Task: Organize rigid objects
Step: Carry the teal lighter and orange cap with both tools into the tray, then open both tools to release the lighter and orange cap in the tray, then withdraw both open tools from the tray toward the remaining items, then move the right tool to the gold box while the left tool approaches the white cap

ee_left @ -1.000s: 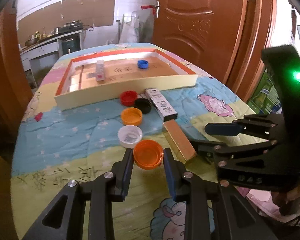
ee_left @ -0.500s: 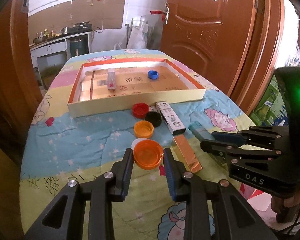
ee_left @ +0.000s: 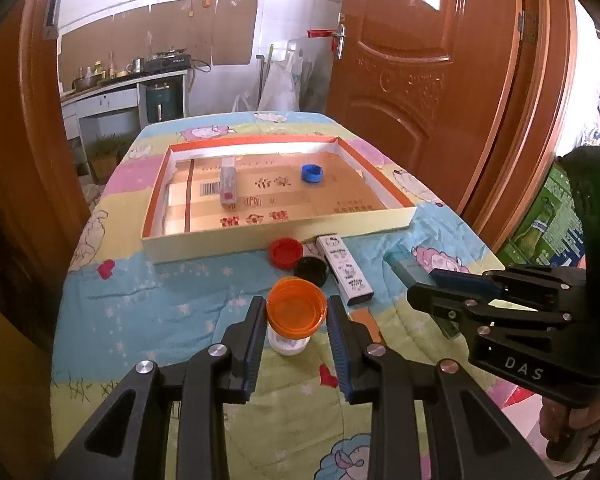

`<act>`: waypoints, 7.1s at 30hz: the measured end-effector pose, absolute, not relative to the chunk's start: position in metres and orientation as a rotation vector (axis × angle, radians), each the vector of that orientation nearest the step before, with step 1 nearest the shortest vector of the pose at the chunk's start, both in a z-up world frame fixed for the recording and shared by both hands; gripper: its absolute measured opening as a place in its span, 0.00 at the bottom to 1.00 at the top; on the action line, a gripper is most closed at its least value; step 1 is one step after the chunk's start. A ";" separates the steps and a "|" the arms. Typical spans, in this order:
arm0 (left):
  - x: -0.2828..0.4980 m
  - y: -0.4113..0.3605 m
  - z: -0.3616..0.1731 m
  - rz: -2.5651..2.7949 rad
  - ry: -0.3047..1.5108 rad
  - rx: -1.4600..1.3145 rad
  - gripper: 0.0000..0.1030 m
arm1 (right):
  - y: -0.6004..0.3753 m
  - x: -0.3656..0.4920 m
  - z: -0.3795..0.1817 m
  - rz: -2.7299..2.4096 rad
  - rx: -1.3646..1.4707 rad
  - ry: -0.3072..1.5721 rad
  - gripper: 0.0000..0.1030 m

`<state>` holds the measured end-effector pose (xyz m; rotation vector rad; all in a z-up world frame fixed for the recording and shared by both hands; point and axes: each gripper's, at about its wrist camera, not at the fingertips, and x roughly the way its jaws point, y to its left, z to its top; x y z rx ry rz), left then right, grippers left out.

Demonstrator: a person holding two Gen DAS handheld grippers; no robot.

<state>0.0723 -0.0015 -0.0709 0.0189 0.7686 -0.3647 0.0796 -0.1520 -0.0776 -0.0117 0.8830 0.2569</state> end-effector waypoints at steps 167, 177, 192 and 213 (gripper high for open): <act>0.306 -0.063 -0.041 -0.318 0.859 -0.022 0.41 | -0.219 0.304 -0.065 0.163 0.099 0.925 0.46; 0.277 -0.054 -0.028 -0.297 0.843 -0.017 0.41 | -0.218 0.274 -0.052 0.161 0.104 0.897 0.46; 0.240 -0.030 -0.023 -0.262 0.839 -0.047 0.41 | -0.206 0.235 -0.034 0.151 0.084 0.877 0.46; 0.187 -0.012 -0.005 -0.231 0.780 -0.059 0.41 | -0.186 0.185 -0.013 0.174 0.059 0.831 0.46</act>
